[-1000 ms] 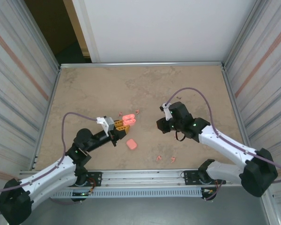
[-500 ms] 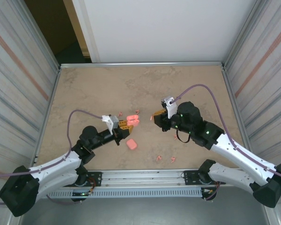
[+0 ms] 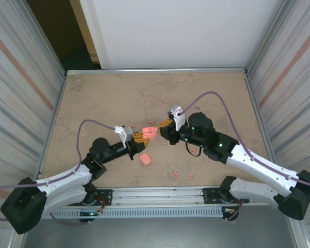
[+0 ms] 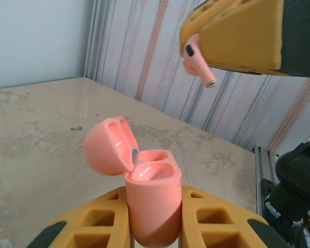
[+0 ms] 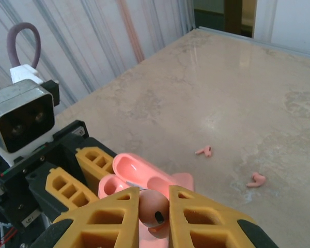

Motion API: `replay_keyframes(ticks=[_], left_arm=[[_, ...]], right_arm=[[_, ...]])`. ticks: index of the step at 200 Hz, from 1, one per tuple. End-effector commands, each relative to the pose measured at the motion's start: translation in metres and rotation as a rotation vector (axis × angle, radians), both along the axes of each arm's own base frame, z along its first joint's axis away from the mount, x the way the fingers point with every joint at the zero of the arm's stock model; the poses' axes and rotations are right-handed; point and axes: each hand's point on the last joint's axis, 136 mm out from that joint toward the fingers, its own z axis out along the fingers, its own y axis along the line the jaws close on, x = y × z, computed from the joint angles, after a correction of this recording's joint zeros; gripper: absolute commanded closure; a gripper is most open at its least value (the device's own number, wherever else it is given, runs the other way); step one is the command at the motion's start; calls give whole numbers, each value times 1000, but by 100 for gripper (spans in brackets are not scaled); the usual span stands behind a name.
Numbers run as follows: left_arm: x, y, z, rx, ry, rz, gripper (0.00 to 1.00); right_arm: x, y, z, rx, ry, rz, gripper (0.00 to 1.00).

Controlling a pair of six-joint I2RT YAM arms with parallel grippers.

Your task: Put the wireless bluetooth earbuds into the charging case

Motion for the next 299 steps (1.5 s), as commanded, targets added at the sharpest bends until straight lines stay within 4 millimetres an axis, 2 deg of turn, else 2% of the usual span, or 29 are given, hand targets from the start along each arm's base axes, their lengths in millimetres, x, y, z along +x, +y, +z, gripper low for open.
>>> replay_keyframes(ticks=[1, 46, 159, 299], left_arm=[[-2, -4, 27, -55, -60, -20, 100], [-2, -6, 27, -54, -61, -25, 100], [-2, -6, 27, -49, -64, -29, 100], [-3, -4, 29, -51, -70, -18, 100]], right_arm=[[3, 13, 20, 29, -55, 16, 82], [2, 28, 12, 12, -42, 50, 82], [1, 43, -1, -8, -9, 80, 82], [-10, 47, -16, -61, 43, 136, 82]])
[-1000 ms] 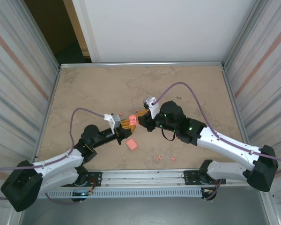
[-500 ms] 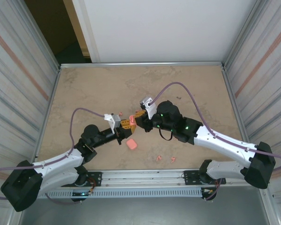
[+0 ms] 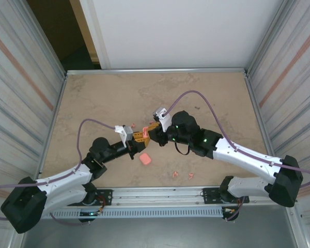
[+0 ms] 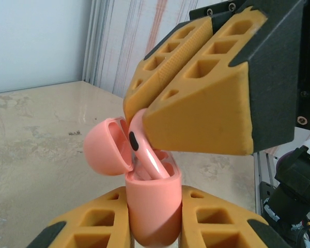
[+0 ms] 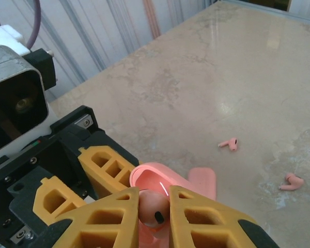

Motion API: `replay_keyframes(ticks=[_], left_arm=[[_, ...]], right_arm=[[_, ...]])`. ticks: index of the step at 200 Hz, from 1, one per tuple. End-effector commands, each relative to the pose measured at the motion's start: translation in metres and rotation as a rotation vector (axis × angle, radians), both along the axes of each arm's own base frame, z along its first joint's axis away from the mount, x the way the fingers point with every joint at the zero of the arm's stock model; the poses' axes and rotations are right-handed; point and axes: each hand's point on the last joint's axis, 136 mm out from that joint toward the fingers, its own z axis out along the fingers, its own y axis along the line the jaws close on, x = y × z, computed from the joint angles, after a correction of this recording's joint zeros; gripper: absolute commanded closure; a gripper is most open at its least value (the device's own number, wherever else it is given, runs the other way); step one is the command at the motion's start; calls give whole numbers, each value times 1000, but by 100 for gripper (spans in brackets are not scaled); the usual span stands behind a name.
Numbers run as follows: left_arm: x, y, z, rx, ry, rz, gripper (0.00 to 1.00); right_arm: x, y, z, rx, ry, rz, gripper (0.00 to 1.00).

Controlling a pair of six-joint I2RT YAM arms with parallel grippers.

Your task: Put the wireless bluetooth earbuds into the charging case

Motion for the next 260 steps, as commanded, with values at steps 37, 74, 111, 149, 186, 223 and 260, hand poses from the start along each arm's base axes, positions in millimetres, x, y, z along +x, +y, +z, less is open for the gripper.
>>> replay_keyframes(ticks=[37, 74, 111, 149, 186, 223, 260], left_arm=[[-3, -1, 25, -45, -63, -10, 100], [-4, -1, 25, -45, -64, -13, 100], [-4, 0, 27, -47, -72, -11, 100], [-5, 1, 26, -45, -79, -6, 100], [-4, 7, 29, -47, -108, 26, 100], [-6, 18, 36, -48, -149, 73, 100], [-9, 30, 48, -56, -211, 121, 100]], right_arm=[[-11, 7, 9, -5, 1, 68, 80], [-13, 6, 17, 1, 5, 76, 67], [-11, -1, 39, 40, -9, 46, 55], [-6, -17, 50, 68, 12, -8, 48], [1, -46, 44, 65, 62, -110, 47], [10, -88, 23, 45, 150, -265, 46], [14, -129, -14, 4, 304, -420, 45]])
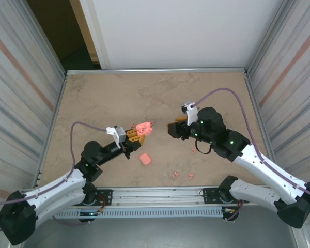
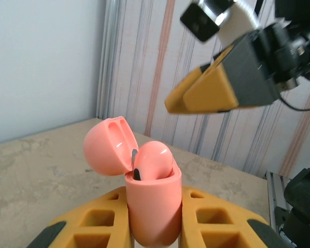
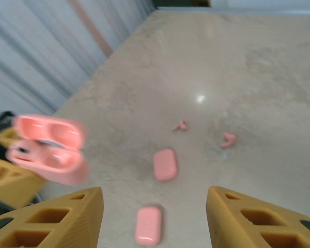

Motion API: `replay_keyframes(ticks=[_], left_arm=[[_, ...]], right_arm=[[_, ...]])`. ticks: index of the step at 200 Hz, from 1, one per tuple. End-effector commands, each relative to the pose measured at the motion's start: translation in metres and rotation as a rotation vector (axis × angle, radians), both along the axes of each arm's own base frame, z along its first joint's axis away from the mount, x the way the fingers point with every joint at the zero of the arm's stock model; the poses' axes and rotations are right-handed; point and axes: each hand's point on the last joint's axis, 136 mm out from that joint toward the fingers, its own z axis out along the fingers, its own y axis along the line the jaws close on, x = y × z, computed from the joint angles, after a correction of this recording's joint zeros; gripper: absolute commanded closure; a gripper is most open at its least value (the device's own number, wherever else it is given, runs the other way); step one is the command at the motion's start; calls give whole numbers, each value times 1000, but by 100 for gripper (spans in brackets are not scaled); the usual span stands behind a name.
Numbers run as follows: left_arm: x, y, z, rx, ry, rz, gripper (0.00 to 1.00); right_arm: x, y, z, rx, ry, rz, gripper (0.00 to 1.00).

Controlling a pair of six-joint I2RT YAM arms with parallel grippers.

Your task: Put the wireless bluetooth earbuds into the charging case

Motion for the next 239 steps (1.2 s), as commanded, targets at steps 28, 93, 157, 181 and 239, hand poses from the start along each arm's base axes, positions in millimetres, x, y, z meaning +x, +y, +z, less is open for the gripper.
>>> replay_keyframes(ticks=[28, 93, 157, 181, 239], left_arm=[[-5, 13, 15, 7, -105, 57, 100], [-16, 13, 51, -41, -247, 34, 100], [-29, 4, 93, -64, -390, -38, 100], [-29, 0, 100, -72, -412, -51, 100], [-23, -7, 91, -64, -382, -66, 100]], right_arm=[[-3, -58, -63, -42, 254, -220, 44], [-5, -102, -123, -71, 445, -387, 44], [-2, -123, -159, -117, 549, -462, 46], [0, -129, -169, -134, 573, -483, 47], [1, -128, -206, -156, 677, -472, 56]])
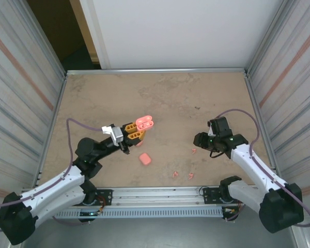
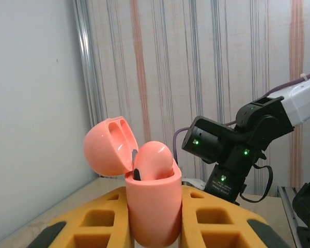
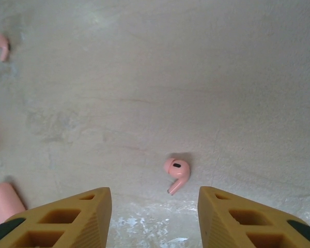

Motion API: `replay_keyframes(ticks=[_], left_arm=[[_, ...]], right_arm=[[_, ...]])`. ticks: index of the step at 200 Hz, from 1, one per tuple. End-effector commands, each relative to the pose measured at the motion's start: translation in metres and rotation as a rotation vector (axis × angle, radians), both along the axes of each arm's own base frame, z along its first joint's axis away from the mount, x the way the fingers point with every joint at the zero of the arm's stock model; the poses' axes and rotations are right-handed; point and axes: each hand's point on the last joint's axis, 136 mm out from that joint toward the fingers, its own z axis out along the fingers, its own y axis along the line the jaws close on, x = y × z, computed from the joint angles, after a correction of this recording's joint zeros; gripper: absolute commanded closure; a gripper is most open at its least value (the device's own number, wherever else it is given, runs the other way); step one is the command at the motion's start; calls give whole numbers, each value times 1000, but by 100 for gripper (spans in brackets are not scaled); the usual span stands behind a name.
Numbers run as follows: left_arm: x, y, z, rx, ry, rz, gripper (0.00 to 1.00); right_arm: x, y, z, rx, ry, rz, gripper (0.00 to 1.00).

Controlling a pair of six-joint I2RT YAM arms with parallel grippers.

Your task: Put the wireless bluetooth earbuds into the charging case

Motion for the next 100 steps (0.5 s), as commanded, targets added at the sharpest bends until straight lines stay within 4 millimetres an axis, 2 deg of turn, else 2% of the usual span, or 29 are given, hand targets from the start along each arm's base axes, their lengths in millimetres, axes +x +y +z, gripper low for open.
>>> replay_keyframes(ticks=[1, 37, 100], left_arm=[[-9, 2, 24, -48, -82, -20, 100], [-9, 2, 23, -43, -74, -17, 100], [-8, 3, 22, -42, -72, -12, 100]], right_arm=[[-3, 3, -17, 12, 54, 18, 56], [-2, 5, -32, 5, 94, 19, 60], [-1, 9, -46, 13, 131, 29, 63]])
